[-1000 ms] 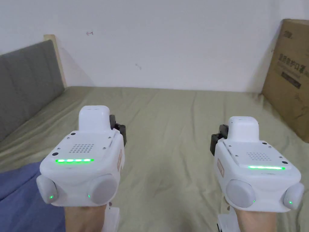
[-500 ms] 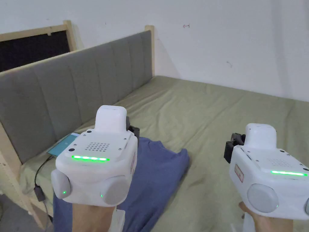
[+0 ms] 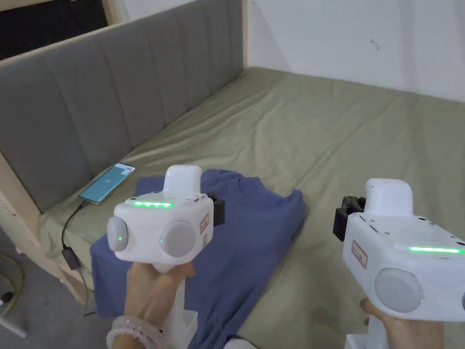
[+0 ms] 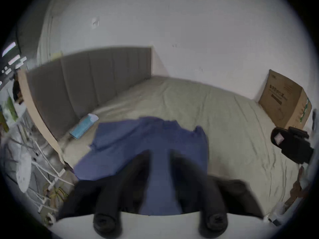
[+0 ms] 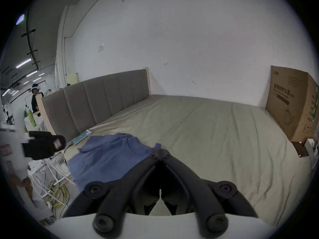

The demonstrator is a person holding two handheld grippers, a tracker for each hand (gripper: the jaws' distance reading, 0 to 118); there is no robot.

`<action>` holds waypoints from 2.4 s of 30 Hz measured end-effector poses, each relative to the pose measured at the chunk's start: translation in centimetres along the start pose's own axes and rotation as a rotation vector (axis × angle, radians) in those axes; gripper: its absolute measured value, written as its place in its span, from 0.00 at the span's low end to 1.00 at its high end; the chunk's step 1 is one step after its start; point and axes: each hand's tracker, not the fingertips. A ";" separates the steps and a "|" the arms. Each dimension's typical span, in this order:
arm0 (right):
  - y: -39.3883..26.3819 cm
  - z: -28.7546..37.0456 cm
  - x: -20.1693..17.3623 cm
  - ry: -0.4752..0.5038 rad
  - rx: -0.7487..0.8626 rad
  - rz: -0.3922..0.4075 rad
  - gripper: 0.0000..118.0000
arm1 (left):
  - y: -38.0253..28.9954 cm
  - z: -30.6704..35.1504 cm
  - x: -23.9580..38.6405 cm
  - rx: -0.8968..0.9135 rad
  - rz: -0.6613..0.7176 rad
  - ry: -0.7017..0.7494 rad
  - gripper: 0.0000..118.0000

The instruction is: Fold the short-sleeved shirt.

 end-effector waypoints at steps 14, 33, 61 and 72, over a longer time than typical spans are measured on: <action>-4.2 -6.6 4.6 -0.092 -0.189 -0.081 0.00 | -4.8 -16.8 2.2 -0.410 -0.105 0.009 0.87; -5.9 -5.6 7.8 -0.157 -0.222 -0.236 0.00 | -0.6 -13.0 -2.8 -0.379 0.227 -0.135 0.01; -3.0 15.5 23.3 -0.539 0.089 -0.422 0.00 | 12.8 5.1 32.0 -0.063 -0.142 -0.935 0.02; -9.1 18.8 28.8 -0.690 -0.002 -0.507 0.00 | -10.4 -4.4 36.2 -0.505 -0.382 -0.711 0.02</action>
